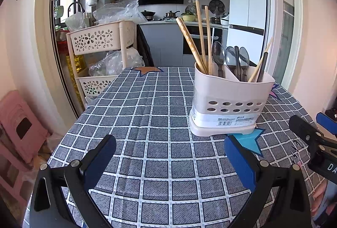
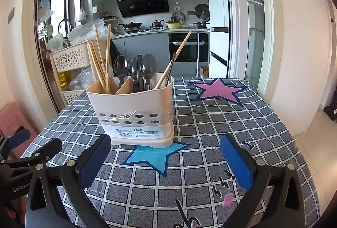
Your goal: Organize utensils
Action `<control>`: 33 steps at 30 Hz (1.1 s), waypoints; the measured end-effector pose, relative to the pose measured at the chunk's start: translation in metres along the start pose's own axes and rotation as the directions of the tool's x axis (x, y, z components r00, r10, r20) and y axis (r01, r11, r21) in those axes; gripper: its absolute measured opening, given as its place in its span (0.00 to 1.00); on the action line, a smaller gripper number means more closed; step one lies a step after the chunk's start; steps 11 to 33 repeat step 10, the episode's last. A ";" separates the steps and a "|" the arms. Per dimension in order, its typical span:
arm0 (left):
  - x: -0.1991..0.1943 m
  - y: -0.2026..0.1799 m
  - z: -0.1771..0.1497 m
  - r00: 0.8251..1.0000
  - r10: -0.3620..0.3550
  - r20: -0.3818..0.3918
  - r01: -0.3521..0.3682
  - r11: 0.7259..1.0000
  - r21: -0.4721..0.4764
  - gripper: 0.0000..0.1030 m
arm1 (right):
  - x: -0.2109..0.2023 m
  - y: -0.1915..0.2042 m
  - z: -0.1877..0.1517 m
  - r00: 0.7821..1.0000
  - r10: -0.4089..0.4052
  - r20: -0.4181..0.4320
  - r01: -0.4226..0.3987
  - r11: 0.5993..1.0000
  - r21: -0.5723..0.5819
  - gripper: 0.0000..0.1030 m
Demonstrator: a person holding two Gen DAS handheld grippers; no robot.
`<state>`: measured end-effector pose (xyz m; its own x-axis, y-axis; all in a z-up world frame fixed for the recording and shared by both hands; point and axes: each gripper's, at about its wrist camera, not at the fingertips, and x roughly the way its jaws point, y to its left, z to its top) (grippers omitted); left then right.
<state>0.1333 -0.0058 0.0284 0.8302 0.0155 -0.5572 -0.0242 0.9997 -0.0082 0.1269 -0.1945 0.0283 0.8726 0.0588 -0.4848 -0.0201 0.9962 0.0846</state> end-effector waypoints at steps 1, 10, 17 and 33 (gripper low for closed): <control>0.000 0.000 0.000 1.000 0.001 -0.001 -0.001 1.000 0.000 1.00 | 0.000 0.000 0.000 1.000 0.000 0.000 0.000 1.000 0.000 1.00; 0.002 0.003 0.000 1.000 -0.003 -0.004 0.003 1.000 -0.015 1.00 | 0.000 0.000 0.000 1.000 0.000 -0.001 0.000 1.000 0.000 1.00; 0.002 0.003 0.000 1.000 -0.003 -0.004 0.003 1.000 -0.015 1.00 | 0.000 0.000 0.000 1.000 0.000 -0.001 0.000 1.000 0.000 1.00; 0.002 0.003 0.000 1.000 -0.003 -0.004 0.003 1.000 -0.015 1.00 | 0.000 0.000 0.000 1.000 0.000 -0.001 0.000 1.000 0.000 1.00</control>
